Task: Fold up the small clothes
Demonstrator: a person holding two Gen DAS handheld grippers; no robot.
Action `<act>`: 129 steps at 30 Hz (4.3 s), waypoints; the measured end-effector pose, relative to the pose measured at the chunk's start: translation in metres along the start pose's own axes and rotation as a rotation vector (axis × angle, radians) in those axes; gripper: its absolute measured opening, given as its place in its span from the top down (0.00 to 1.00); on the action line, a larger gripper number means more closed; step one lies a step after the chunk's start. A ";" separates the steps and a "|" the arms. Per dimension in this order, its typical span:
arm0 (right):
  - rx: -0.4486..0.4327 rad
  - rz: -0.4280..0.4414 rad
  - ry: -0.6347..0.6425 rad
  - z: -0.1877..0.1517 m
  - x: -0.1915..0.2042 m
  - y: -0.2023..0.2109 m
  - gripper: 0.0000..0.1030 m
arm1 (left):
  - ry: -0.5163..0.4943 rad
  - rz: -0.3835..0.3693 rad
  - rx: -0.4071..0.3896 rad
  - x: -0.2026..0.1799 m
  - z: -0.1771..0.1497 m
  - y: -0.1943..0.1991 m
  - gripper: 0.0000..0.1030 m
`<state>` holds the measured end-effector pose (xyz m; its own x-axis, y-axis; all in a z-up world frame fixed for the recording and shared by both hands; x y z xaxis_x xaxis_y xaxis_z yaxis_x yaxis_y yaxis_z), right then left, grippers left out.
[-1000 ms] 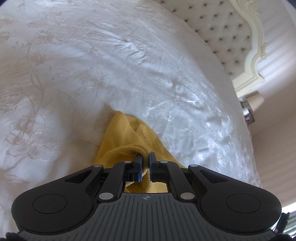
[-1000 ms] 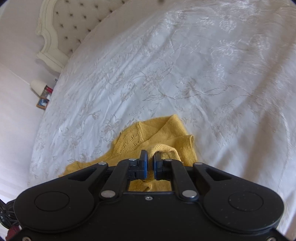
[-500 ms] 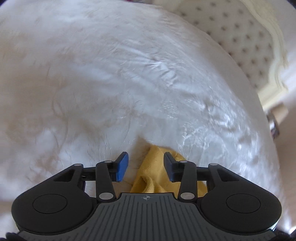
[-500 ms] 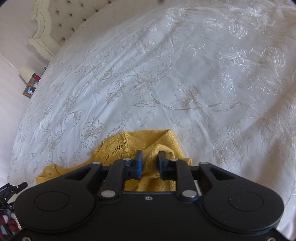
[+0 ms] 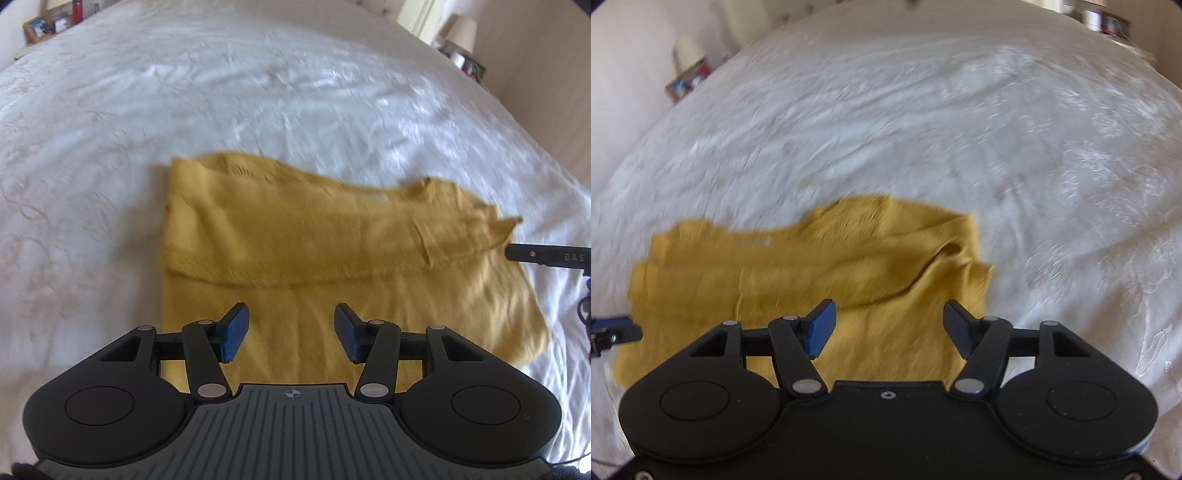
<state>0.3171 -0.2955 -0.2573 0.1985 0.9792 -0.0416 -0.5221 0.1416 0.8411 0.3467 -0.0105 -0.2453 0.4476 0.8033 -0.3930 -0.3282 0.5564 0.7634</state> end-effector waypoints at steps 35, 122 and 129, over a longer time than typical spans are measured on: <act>0.130 -0.032 -0.054 -0.032 -0.019 -0.007 0.32 | -0.009 0.082 0.073 0.029 -0.002 0.000 0.48; 0.269 0.298 -0.287 -0.020 -0.038 -0.059 0.00 | 0.122 0.196 0.179 -0.013 0.030 -0.039 0.17; 0.249 0.310 -0.228 -0.020 -0.034 -0.061 0.00 | 0.064 0.180 0.150 -0.028 0.074 -0.079 0.17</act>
<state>0.3257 -0.3350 -0.3175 0.2559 0.9090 0.3290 -0.3760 -0.2200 0.9001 0.4213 -0.0922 -0.2568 0.3375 0.9013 -0.2715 -0.2683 0.3686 0.8900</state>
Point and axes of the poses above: each gripper's, at about its wrist camera, not at the fingertips, and y roughly against the way its jaws point, x to its left, z to its top, the point moved 7 cm from there along -y, roughly the way its jaws point, and after that the axes turned 15 degrees about -z, right-handed, at the moved point
